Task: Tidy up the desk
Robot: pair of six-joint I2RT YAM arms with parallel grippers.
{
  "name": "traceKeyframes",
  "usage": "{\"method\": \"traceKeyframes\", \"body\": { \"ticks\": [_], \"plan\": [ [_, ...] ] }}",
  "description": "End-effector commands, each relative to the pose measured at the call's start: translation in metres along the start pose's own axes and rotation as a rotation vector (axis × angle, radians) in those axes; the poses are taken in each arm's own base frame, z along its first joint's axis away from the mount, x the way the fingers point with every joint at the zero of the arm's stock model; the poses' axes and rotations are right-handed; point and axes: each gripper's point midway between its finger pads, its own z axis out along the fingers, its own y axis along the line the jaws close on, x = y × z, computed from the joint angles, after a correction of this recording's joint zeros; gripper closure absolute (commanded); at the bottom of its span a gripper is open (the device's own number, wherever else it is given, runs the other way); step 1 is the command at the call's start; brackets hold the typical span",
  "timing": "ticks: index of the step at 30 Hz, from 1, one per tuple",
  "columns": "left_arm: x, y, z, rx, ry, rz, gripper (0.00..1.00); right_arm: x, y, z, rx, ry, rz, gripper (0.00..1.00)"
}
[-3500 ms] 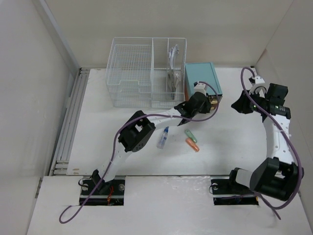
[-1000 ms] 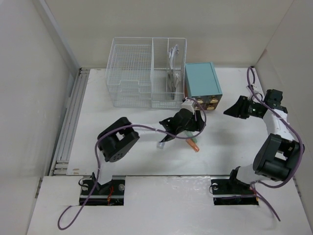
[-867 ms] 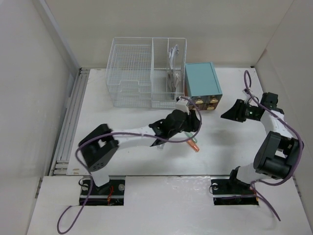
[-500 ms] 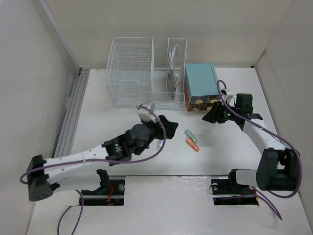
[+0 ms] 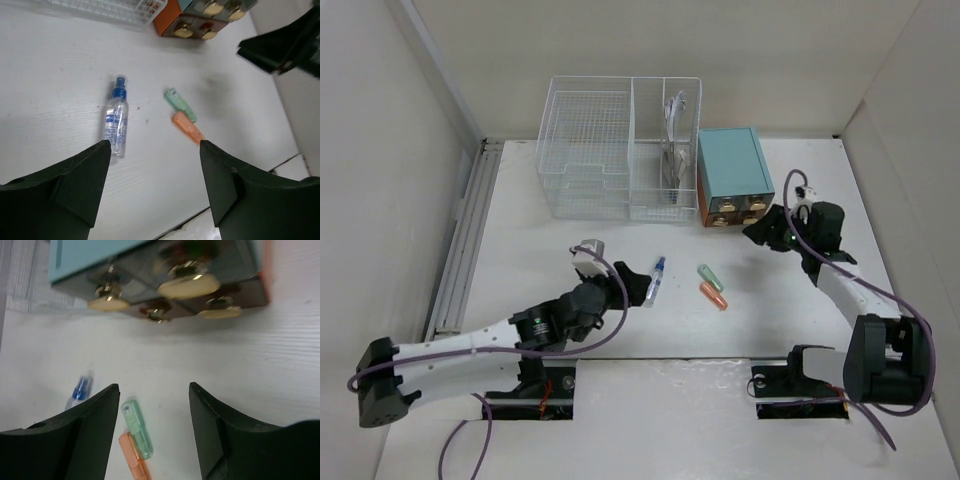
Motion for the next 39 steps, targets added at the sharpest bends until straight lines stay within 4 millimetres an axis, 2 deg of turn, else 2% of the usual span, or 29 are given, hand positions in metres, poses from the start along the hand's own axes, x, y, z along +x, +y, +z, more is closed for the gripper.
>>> {"method": "traceKeyframes", "body": {
  "ticks": [1, 4, 5, 9, 11, 14, 15, 17, 18, 22, 23, 25, 33, 37, 39],
  "plan": [
    [-0.006, -0.024, 0.012, 0.044, -0.022, -0.029, 0.31, -0.035, -0.021, -0.007, 0.075, -0.144, 0.048, 0.37],
    [-0.003, -0.043, 0.02, 0.106, -0.02, -0.049, 0.33, -0.036, -0.039, -0.002, 0.098, -0.126, 0.11, 0.37],
    [-0.002, -0.048, 0.022, 0.127, -0.019, -0.058, 0.33, -0.027, -0.046, 0.006, 0.102, -0.092, 0.141, 0.38],
    [0.006, -0.06, 0.031, 0.165, -0.007, -0.069, 0.34, -0.027, -0.066, 0.018, 0.116, -0.07, 0.207, 0.38],
    [0.007, -0.068, 0.032, 0.186, -0.001, -0.083, 0.34, -0.023, -0.068, 0.028, 0.09, -0.049, 0.243, 0.38],
    [0.015, -0.071, 0.033, 0.194, 0.02, -0.089, 0.35, -0.028, -0.072, 0.035, 0.065, -0.073, 0.278, 0.38],
    [0.015, -0.071, 0.033, 0.194, 0.02, -0.089, 0.35, -0.023, -0.073, 0.04, 0.046, -0.058, 0.296, 0.39],
    [0.021, -0.071, 0.031, 0.196, 0.033, -0.092, 0.35, -0.032, -0.072, 0.046, 0.02, -0.086, 0.309, 0.39],
    [0.019, -0.073, 0.031, 0.201, 0.03, -0.109, 0.35, -0.026, -0.074, 0.052, 0.007, -0.07, 0.333, 0.39],
    [0.029, -0.063, 0.031, 0.182, 0.047, -0.117, 0.35, -0.029, -0.073, 0.064, -0.058, -0.088, 0.385, 0.39],
    [0.029, -0.063, 0.031, 0.182, 0.047, -0.117, 0.35, -0.038, -0.069, 0.065, -0.093, -0.122, 0.364, 0.39],
    [0.031, -0.065, 0.03, 0.189, 0.053, -0.115, 0.35, -0.034, -0.073, 0.071, -0.095, -0.12, 0.405, 0.39],
    [0.042, -0.057, 0.034, 0.163, 0.076, -0.102, 0.35, -0.051, -0.069, 0.081, -0.196, -0.191, 0.434, 0.39],
    [0.041, -0.063, 0.037, 0.167, 0.072, -0.096, 0.35, -0.054, -0.071, 0.085, -0.212, -0.207, 0.455, 0.39],
    [0.047, -0.06, 0.039, 0.16, 0.089, -0.085, 0.35, -0.057, -0.07, 0.085, -0.224, -0.219, 0.455, 0.39]
  ]
}}
